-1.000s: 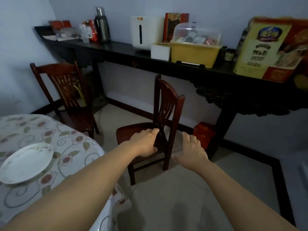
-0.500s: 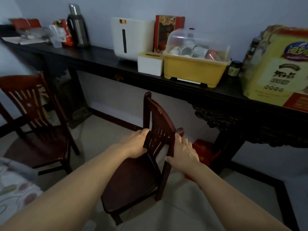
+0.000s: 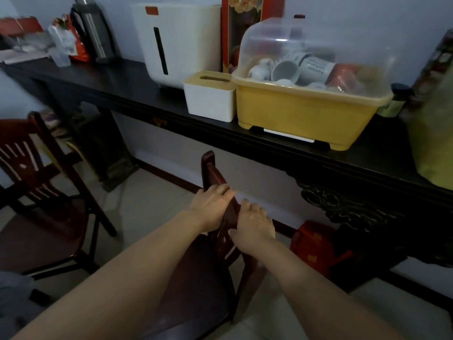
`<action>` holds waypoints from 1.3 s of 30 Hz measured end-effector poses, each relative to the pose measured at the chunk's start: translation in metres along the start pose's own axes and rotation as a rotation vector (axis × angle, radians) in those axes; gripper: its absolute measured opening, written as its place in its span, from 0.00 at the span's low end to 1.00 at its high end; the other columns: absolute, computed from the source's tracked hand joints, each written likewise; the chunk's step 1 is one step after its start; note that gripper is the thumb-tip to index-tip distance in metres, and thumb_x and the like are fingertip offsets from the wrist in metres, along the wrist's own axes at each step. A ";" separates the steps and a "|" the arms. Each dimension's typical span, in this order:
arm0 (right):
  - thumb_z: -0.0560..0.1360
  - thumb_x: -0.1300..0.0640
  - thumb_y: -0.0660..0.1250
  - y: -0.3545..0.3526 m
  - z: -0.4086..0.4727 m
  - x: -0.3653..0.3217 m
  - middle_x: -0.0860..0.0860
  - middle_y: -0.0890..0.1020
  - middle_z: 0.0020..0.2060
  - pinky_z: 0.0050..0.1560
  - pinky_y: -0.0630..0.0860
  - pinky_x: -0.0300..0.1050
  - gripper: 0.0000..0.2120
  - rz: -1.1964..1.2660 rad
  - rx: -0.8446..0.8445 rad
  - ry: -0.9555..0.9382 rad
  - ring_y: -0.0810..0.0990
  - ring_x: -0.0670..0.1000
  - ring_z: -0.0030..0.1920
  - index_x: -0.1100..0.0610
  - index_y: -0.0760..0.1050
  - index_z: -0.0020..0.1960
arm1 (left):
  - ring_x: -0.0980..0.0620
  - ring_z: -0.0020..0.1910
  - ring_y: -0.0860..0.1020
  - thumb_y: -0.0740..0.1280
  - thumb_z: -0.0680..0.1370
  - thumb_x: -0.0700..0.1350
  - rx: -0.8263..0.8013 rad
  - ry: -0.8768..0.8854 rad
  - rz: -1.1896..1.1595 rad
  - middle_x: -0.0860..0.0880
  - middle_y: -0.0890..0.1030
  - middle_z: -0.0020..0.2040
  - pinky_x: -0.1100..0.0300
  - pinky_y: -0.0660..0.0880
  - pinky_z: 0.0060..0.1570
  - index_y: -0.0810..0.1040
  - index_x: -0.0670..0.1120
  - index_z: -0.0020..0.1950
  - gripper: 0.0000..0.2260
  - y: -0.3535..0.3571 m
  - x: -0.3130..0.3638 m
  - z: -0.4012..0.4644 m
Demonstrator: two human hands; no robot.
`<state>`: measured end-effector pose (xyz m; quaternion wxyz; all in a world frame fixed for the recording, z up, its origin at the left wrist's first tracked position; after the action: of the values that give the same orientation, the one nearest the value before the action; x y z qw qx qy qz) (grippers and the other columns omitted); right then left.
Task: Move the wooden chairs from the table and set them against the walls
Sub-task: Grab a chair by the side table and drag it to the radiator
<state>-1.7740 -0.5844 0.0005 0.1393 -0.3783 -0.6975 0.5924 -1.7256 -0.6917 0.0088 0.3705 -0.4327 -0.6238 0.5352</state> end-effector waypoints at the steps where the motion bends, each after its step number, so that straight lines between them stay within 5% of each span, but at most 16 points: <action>1: 0.74 0.47 0.66 0.002 0.009 0.001 0.60 0.65 0.68 0.65 0.67 0.54 0.37 -0.010 -0.021 -0.001 0.65 0.60 0.68 0.60 0.52 0.73 | 0.45 0.74 0.56 0.66 0.72 0.36 -0.012 0.011 0.029 0.45 0.56 0.76 0.46 0.64 0.67 0.54 0.47 0.74 0.34 0.002 -0.002 0.012; 6: 0.75 0.52 0.67 0.020 0.044 0.007 0.60 0.69 0.65 0.58 0.73 0.51 0.36 0.106 -0.137 0.046 0.71 0.59 0.65 0.59 0.50 0.73 | 0.45 0.74 0.55 0.65 0.75 0.39 -0.067 0.080 0.207 0.46 0.61 0.74 0.47 0.64 0.66 0.63 0.47 0.70 0.25 0.020 -0.017 0.061; 11: 0.73 0.59 0.65 0.033 0.057 0.006 0.58 0.75 0.59 0.51 0.74 0.49 0.28 0.256 -0.146 0.141 0.77 0.59 0.58 0.58 0.56 0.70 | 0.46 0.59 0.70 0.62 0.75 0.39 0.060 0.182 0.260 0.47 0.77 0.55 0.51 0.65 0.60 0.73 0.45 0.55 0.10 0.029 -0.023 0.087; 17: 0.72 0.61 0.60 0.033 0.060 0.002 0.58 0.79 0.53 0.54 0.79 0.52 0.16 0.518 -0.185 0.303 0.79 0.59 0.53 0.59 0.72 0.59 | 0.48 0.50 0.73 0.61 0.74 0.39 0.184 0.310 0.220 0.50 0.78 0.46 0.54 0.65 0.54 0.75 0.48 0.48 0.06 0.037 -0.032 0.088; 26: 0.72 0.64 0.60 0.036 0.017 -0.065 0.58 0.78 0.53 0.52 0.79 0.53 0.16 0.534 -0.146 0.197 0.79 0.60 0.52 0.59 0.70 0.59 | 0.49 0.41 0.73 0.63 0.72 0.37 0.265 0.389 0.180 0.50 0.75 0.36 0.58 0.63 0.44 0.69 0.50 0.35 0.10 0.016 -0.076 0.023; 33: 0.72 0.64 0.60 0.038 -0.039 -0.080 0.57 0.77 0.50 0.50 0.80 0.55 0.16 0.518 -0.142 0.192 0.80 0.59 0.49 0.57 0.69 0.60 | 0.51 0.41 0.72 0.64 0.72 0.37 0.275 0.486 0.209 0.54 0.73 0.36 0.58 0.67 0.51 0.72 0.50 0.36 0.09 0.003 -0.071 -0.029; 39: 0.71 0.64 0.62 0.012 -0.081 -0.061 0.57 0.78 0.52 0.51 0.78 0.51 0.16 0.492 -0.062 0.211 0.78 0.60 0.52 0.56 0.71 0.58 | 0.51 0.40 0.73 0.66 0.71 0.37 0.271 0.611 0.218 0.52 0.78 0.38 0.60 0.67 0.48 0.72 0.50 0.37 0.08 -0.022 -0.039 -0.043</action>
<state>-1.6764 -0.5679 0.0254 0.0514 -0.6003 -0.5840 0.5440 -1.6756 -0.7140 0.0370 0.5347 -0.5838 -0.3577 0.4952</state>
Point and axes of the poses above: each hand's wrist, its own z-axis towards the middle knuckle, its own y-axis out of the palm, x = y × z, the point moved 2 cm from there along z, towards the middle knuckle
